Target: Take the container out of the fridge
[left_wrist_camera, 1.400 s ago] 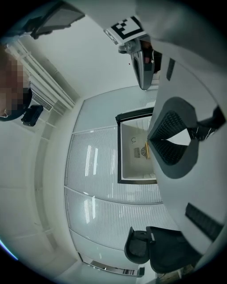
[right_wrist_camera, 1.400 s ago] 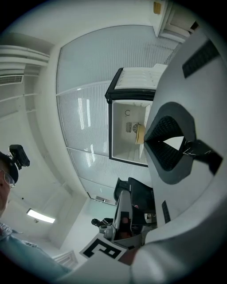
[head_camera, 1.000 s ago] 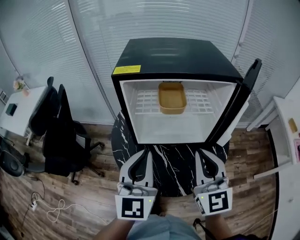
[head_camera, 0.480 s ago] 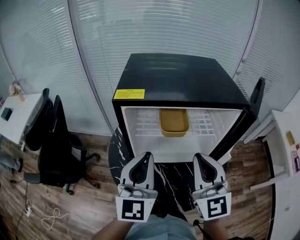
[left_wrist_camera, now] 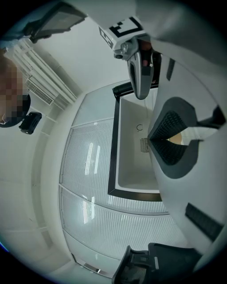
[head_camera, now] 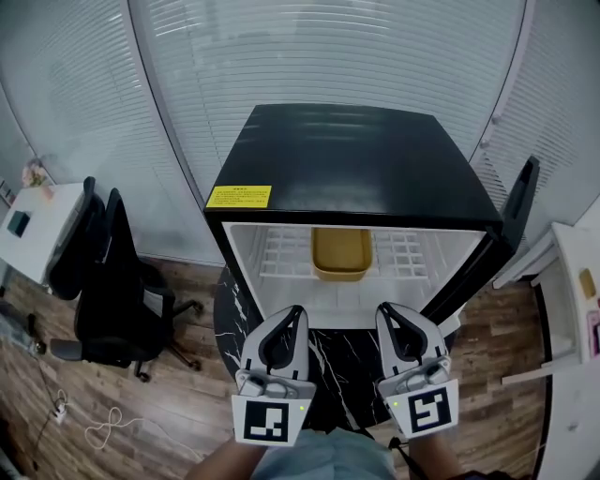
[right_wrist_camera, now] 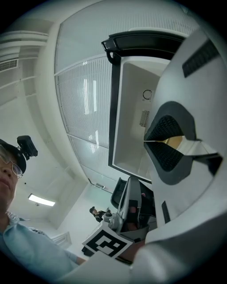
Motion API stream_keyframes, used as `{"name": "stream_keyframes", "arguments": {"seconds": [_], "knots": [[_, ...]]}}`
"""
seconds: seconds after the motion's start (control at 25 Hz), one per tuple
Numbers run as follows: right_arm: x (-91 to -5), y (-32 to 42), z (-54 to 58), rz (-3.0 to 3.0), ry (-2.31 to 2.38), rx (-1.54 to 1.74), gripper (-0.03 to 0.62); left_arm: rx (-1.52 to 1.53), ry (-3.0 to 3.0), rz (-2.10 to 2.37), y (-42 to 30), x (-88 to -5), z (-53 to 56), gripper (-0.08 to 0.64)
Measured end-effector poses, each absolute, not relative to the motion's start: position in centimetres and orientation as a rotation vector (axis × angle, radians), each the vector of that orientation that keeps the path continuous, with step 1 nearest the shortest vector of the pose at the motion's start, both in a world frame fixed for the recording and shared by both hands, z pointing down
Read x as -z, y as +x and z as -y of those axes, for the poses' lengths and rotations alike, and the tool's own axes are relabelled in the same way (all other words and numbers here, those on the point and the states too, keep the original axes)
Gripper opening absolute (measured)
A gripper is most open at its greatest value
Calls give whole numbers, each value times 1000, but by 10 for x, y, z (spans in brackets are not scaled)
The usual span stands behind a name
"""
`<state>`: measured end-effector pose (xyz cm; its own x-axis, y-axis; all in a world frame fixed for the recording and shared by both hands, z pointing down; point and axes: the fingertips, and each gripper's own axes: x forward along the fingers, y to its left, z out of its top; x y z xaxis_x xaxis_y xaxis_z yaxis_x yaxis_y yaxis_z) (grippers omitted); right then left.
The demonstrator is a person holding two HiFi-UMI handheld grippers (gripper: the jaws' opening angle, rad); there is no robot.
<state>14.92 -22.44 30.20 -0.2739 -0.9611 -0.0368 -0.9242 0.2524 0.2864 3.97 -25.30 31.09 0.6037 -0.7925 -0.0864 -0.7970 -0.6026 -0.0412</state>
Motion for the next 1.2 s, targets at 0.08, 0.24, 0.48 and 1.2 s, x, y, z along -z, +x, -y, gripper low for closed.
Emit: {"name": "stream_keyframes", "arguments": {"seconds": [0.08, 0.24, 0.48, 1.2], "knots": [[-303, 148, 231, 2379, 1756, 397, 23, -89, -2745, -1385, 43, -312, 257, 14], [-305, 146, 245, 2409, 1688, 409, 26, -71, -2733, -1427, 45, -315, 266, 14], [-313, 141, 267, 2457, 1611, 403, 37, -37, -2723, -1486, 44, -326, 280, 14], [-373, 127, 315, 2324, 1190, 386, 153, 25, -2728, -1638, 34, -364, 324, 14]]}}
